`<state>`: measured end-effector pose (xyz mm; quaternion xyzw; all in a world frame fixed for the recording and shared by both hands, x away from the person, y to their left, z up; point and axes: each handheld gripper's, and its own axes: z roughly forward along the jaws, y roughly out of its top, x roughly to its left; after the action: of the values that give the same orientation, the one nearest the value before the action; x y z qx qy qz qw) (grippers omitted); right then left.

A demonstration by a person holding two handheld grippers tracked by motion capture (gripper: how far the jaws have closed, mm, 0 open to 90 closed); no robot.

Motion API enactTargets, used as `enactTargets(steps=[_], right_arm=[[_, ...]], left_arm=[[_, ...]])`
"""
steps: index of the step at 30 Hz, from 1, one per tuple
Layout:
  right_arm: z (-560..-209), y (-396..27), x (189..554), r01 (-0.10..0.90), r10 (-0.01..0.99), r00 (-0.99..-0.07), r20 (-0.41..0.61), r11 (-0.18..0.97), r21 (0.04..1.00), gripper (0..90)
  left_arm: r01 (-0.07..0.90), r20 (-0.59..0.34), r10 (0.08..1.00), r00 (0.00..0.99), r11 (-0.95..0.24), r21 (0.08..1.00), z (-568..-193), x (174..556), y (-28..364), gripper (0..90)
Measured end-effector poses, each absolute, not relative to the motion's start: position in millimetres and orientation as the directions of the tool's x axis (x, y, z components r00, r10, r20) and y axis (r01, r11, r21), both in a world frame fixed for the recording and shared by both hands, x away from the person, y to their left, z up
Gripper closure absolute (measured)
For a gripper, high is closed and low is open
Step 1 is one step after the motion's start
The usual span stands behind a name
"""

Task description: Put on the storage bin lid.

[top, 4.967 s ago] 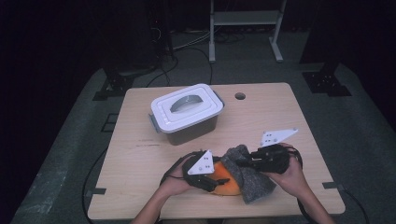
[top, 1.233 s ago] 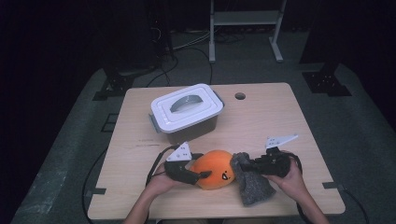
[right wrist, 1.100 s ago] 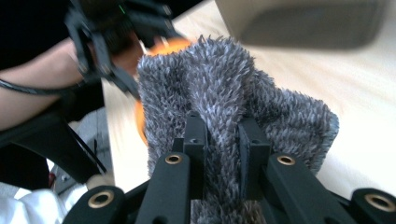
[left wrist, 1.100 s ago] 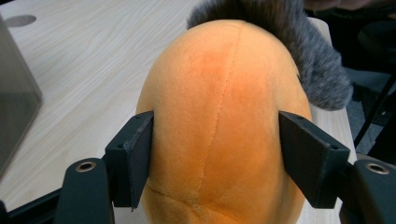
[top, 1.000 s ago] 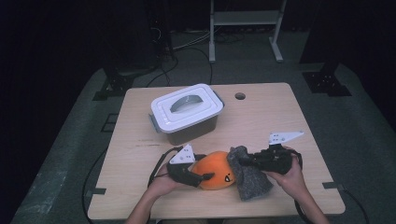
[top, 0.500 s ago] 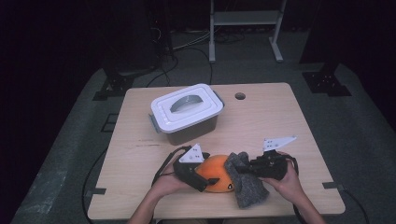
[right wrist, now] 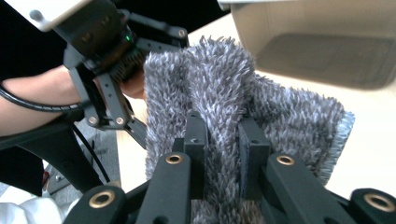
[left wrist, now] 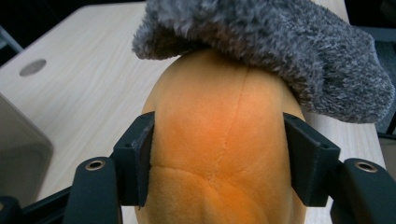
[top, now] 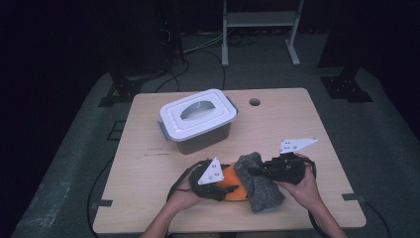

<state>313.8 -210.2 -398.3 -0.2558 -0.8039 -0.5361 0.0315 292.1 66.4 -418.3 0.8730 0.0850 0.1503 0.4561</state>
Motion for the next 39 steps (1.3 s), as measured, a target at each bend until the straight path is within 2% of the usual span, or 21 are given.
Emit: enactTargets(steps=[7,9,12,13,17,22,25,27,29,31,32,33,35,39], right_arm=[[-416.1,-222.7,317.2,0.494,0.385,-0.846,0.369,0.305,0.814,76.3],[-419.3,-226.0,316.0,0.506,0.383,-0.841,0.382,0.306,0.807,76.3],[-421.8,-225.8,315.3,0.503,0.377,-0.846,0.377,0.33,0.799,76.0],[-422.0,-225.8,315.9,0.506,0.377,-0.845,0.379,0.333,0.796,76.0],[-419.4,-227.4,318.2,0.513,0.387,-0.841,0.379,0.344,0.787,76.1],[-396.1,-217.2,308.7,0.452,0.353,-0.872,0.339,0.313,0.835,76.4],[-398.4,-201.9,304.6,0.418,0.344,-0.892,0.294,0.38,0.825,76.3],[-406.5,-198.3,305.7,0.438,0.309,-0.89,0.335,0.376,0.817,76.3],[-407.2,-197.2,304.7,0.438,0.297,-0.892,0.341,0.377,0.816,76.2],[-405.8,-196.8,303.9,0.426,0.304,-0.896,0.323,0.387,0.818,76.1],[-405.9,-197.2,304.2,0.426,0.308,-0.896,0.321,0.385,0.819,76.2],[-405.9,-198.8,304.7,0.427,0.313,-0.894,0.319,0.383,0.819,76.1],[-405.1,-202.5,306.2,0.429,0.324,-0.891,0.317,0.373,0.823,76.1],[-410.3,-212.5,311.7,0.456,0.349,-0.874,0.338,0.352,0.817,76.1]], left_arm=[[0.065,0.105,0.276,0.955,-0.546,0.835,-421.2,293.9,72.9,29.3],[0.073,0.087,0.266,0.96,-0.538,0.84,-419.6,294.3,72.8,24.8],[0.135,0.034,0.304,0.952,-0.518,0.845,-416.6,298.1,71.8,12.7],[0.155,0.01,0.307,0.951,-0.508,0.847,-417.1,299.2,72.1,12.1],[0.134,0.031,0.295,0.955,-0.524,0.841,-420.1,297.1,73.5,23.6],[0.105,0.044,0.26,0.965,-0.531,0.841,-419.5,292.3,70.1,24.7],[0.117,0.03,0.256,0.966,-0.538,0.835,-416.3,293.2,68.6,15.1],[0.139,0.003,0.258,0.966,-0.53,0.836,-415.6,295.8,67.6,8.4],[0.146,-0.003,0.258,0.966,-0.534,0.833,-417.5,297.2,65.8,6.8],[0.13,0.015,0.252,0.968,-0.547,0.827,-420.8,296.9,64.7,10.0],[0.11,0.041,0.254,0.966,-0.553,0.826,-421.0,295.6,65.8,14.6],[0.105,0.05,0.26,0.964,-0.548,0.83,-420.5,295.0,66.6,23.0],[0.105,0.064,0.281,0.958,-0.545,0.832,-418.4,294.8,68.3,29.9],[0.148,0.028,0.311,0.95,-0.526,0.838,-419.6,299.1,73.2,32.5]])
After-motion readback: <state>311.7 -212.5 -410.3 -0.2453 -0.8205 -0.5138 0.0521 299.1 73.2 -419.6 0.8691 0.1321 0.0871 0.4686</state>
